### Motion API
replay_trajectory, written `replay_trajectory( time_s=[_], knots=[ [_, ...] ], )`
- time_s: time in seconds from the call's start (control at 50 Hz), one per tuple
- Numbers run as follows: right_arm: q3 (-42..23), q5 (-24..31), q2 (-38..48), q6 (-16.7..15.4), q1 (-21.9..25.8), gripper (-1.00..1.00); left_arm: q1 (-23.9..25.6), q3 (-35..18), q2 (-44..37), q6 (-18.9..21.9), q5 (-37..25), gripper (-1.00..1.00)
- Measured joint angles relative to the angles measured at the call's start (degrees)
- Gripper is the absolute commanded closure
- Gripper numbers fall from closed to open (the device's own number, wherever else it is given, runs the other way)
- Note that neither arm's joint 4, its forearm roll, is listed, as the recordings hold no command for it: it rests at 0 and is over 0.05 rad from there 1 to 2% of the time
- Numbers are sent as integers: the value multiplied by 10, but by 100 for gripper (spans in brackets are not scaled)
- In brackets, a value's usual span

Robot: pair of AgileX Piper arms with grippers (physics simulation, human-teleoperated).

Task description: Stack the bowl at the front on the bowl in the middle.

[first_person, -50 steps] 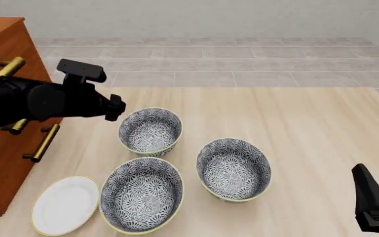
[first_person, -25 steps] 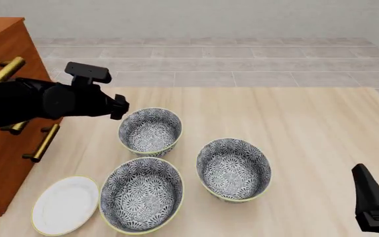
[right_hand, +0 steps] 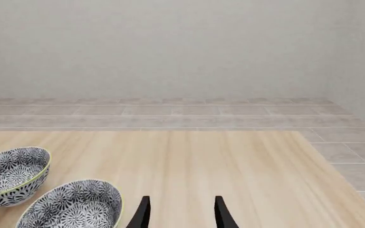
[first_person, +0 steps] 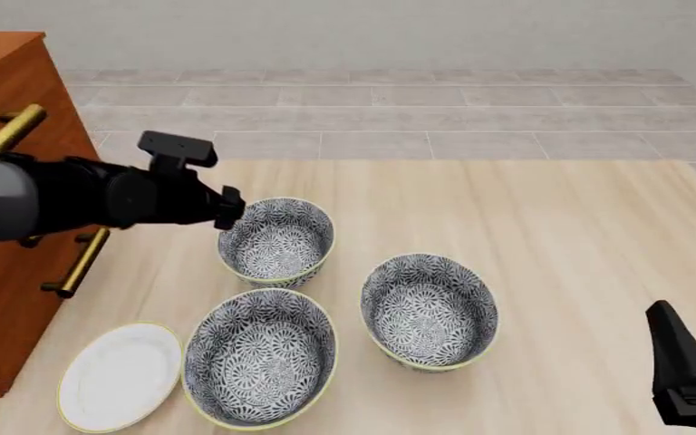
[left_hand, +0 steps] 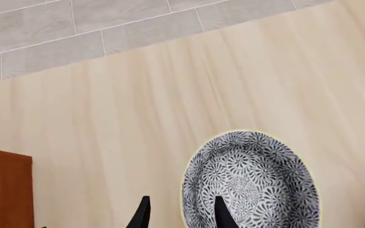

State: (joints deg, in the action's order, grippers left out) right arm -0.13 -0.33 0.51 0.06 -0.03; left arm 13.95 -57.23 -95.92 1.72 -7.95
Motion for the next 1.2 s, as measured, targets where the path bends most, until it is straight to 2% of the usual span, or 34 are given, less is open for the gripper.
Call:
replay_trajectory(
  time_s=[1.2],
  knots=[
    [0,0,0,0,0,-100,3,-19,-97,-9,42,-100]
  ],
)
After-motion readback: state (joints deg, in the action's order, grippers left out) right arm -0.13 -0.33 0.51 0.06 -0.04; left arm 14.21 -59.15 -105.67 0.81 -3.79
